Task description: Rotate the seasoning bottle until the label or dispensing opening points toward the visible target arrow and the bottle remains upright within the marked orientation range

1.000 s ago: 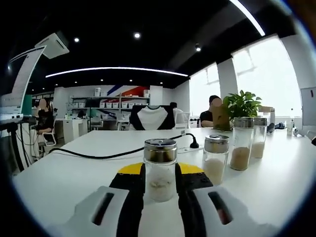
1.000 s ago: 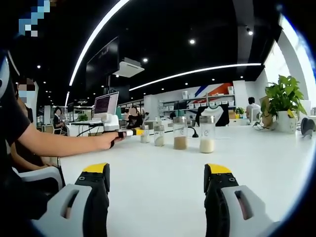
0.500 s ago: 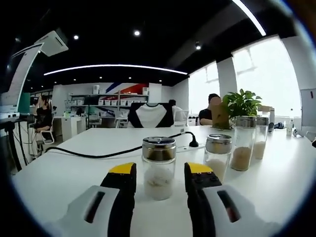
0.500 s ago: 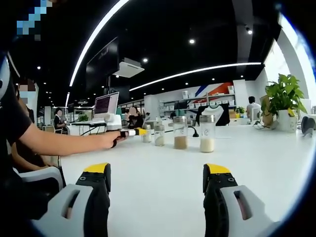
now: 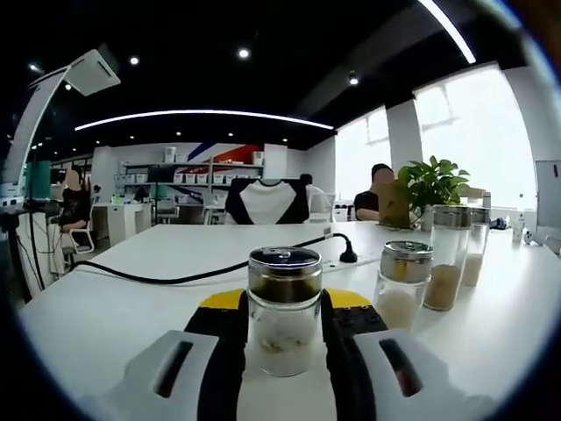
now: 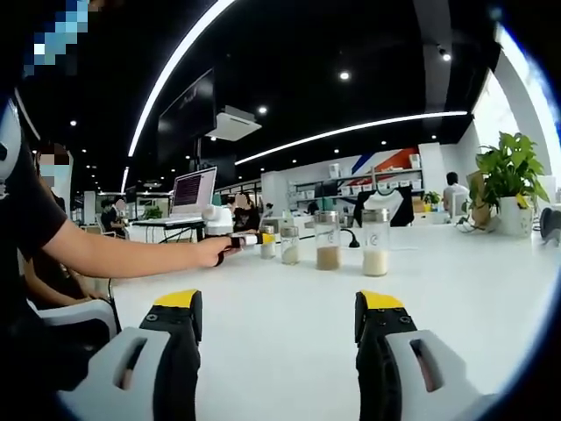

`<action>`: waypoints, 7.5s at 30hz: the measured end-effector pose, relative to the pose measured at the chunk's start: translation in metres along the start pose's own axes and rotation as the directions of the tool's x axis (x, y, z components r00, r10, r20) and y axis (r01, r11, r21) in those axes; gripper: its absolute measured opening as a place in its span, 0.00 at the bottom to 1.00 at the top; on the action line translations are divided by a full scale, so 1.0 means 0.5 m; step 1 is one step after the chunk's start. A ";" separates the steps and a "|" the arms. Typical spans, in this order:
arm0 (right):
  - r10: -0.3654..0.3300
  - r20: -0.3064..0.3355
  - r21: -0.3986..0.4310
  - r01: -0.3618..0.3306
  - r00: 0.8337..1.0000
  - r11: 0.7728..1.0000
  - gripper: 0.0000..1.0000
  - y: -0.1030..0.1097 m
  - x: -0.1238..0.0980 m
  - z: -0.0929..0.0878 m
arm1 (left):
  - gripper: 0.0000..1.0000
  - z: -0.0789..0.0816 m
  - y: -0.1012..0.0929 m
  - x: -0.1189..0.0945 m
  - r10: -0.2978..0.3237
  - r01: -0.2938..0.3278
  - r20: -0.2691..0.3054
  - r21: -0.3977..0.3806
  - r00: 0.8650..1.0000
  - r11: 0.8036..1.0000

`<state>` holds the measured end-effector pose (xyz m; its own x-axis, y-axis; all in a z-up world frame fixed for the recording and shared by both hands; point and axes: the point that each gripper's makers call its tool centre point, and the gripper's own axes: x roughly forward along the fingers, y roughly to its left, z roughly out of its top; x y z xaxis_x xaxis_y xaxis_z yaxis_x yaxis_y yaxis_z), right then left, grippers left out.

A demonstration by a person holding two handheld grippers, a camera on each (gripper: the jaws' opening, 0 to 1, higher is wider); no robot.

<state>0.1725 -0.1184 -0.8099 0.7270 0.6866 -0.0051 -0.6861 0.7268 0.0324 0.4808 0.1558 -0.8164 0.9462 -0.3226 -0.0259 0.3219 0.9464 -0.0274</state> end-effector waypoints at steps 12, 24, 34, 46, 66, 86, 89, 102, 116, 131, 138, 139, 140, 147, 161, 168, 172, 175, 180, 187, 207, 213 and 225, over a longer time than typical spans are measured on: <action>0.051 0.018 -0.008 -0.051 0.999 0.999 0.65 0.026 0.008 0.001 | 0.33 0.016 -0.009 -0.021 -0.025 0.025 0.015 0.034 1.000 0.999; 0.059 0.019 -0.012 -0.059 0.998 0.998 0.64 0.031 0.012 0.000 | 0.33 0.060 -0.047 -0.085 -0.098 0.098 0.076 0.005 0.992 0.995; 0.074 -0.007 -0.031 -0.074 0.997 0.997 0.60 0.041 0.031 -0.006 | 0.33 0.085 -0.137 -0.166 -0.279 0.285 0.104 -0.050 0.955 0.957; 0.146 0.028 -0.034 -0.145 0.989 0.989 0.54 0.099 0.068 0.017 | 0.33 0.128 -0.286 -0.280 -0.485 0.483 0.110 0.043 0.868 0.874; 0.192 0.051 0.003 -0.192 0.980 0.981 0.29 0.127 0.074 0.031 | 0.33 0.124 -0.387 -0.362 -0.594 0.600 0.118 -0.020 0.795 0.799; 0.199 -0.011 -0.002 -0.199 0.980 0.980 0.27 0.151 0.093 0.004 | 0.33 0.094 -0.495 -0.437 -0.730 0.735 0.094 -0.019 0.677 0.678; 0.220 -0.016 0.016 -0.220 0.975 0.975 0.25 0.160 0.093 0.002 | 0.33 0.086 -0.511 -0.449 -0.748 0.753 0.089 -0.032 0.657 0.657; 0.260 -0.008 -0.053 -0.260 0.966 0.964 0.27 0.185 0.093 0.004 | 0.33 0.078 -0.564 -0.500 -0.831 0.835 0.085 -0.033 0.550 0.549; 0.300 0.013 0.010 -0.300 0.954 0.954 0.29 0.218 0.092 0.008 | 0.34 0.082 -0.584 -0.529 -0.873 0.881 0.123 -0.036 0.472 0.471; 0.075 -0.039 -0.018 -0.076 0.996 0.997 0.29 0.185 0.110 -0.016 | 0.35 0.064 -0.580 -0.495 -0.673 0.676 0.123 0.016 0.730 0.737; 0.149 -0.020 -0.109 -0.151 0.989 0.983 0.31 0.206 0.117 0.000 | 0.34 0.076 -0.566 -0.510 -0.654 0.653 0.146 0.066 0.742 0.755; 0.172 -0.016 -0.103 -0.173 0.985 0.980 0.31 0.210 0.117 0.001 | 0.34 0.080 -0.562 -0.515 -0.664 0.665 0.159 0.057 0.730 0.745; 0.241 -0.012 -0.046 -0.241 0.970 0.969 0.31 0.220 0.113 0.003 | 0.34 0.086 -0.565 -0.528 -0.703 0.715 0.180 -0.006 0.688 0.699; 0.351 -0.035 -0.038 -0.352 0.936 0.935 0.32 0.245 0.110 0.009 | 0.35 0.095 -0.573 -0.553 -0.785 0.794 0.166 0.012 0.597 0.607; -0.047 -0.086 -0.127 0.036 0.995 0.991 0.31 0.195 0.142 -0.002 | 0.35 0.083 -0.552 -0.510 -0.570 0.576 0.154 0.006 0.807 0.818; 0.166 -0.062 -0.108 -0.172 0.984 0.979 0.31 0.228 0.141 0.004 | 0.34 0.086 -0.534 -0.533 -0.627 0.627 0.147 0.054 0.765 0.777; 0.327 -0.018 -0.110 -0.327 0.945 0.939 0.33 0.259 0.120 0.031 | 0.34 0.110 -0.551 -0.576 -0.739 0.749 0.193 0.032 0.645 0.662; 0.372 -0.016 -0.132 -0.371 0.928 0.919 0.33 0.274 0.110 0.039 | 0.35 0.117 -0.562 -0.592 -0.781 0.785 0.184 0.065 0.597 0.616; 0.232 -0.015 -0.107 -0.232 0.973 0.967 0.33 0.245 0.121 0.038 | 0.35 0.117 -0.560 -0.562 -0.713 0.720 0.181 0.032 0.678 0.693; -0.042 -0.042 -0.020 0.041 0.998 0.999 0.33 0.180 0.138 0.014 | 0.34 0.095 -0.556 -0.509 -0.552 0.556 0.144 0.013 0.822 0.831; 0.085 -0.014 -0.139 -0.086 0.996 0.987 0.32 0.188 0.126 0.031 | 0.33 0.109 -0.560 -0.521 -0.664 0.664 0.156 0.056 0.732 0.746; -0.073 -0.006 -0.132 0.072 0.997 0.989 0.32 0.181 0.137 0.024 | 0.34 0.103 -0.561 -0.504 -0.566 0.576 0.179 -0.008 0.805 0.817; -0.010 0.032 -0.138 0.015 0.999 0.990 0.41 0.161 0.131 0.036 | 0.34 0.088 -0.513 -0.471 -0.486 0.484 0.160 0.057 0.859 0.873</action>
<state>0.1653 -0.0155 -0.7895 0.7345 0.6781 0.0265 -0.6724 0.7326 -0.1061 0.1769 -0.0104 -0.7594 0.6616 -0.7345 0.1511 0.7408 0.6715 0.0206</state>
